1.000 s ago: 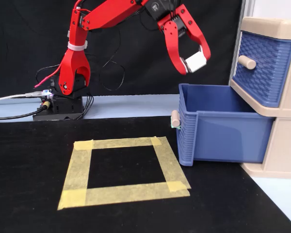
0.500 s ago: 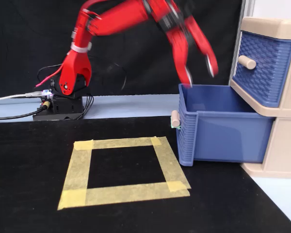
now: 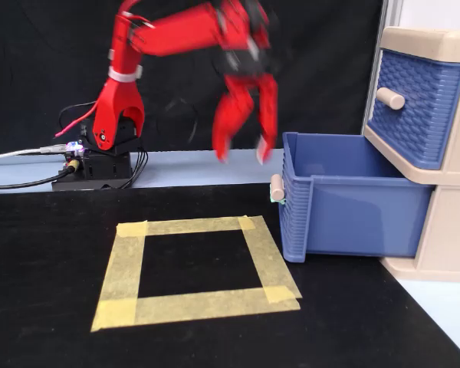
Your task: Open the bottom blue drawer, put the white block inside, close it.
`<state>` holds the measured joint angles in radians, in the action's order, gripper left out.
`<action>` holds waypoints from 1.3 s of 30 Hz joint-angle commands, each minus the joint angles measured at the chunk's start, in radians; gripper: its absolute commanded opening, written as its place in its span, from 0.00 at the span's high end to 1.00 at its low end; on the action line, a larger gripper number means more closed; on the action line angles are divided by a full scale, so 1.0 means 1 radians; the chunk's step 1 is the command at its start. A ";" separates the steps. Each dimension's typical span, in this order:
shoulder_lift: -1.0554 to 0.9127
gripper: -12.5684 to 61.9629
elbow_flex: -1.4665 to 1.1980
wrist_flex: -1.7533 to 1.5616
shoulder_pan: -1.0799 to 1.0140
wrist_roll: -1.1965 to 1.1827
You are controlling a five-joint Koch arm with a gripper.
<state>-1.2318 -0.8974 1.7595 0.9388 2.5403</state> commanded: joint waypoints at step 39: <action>-0.781 0.38 -0.719 0.107 -0.873 -1.066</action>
<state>-1.9067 -1.6015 1.8975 0.0890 1.5478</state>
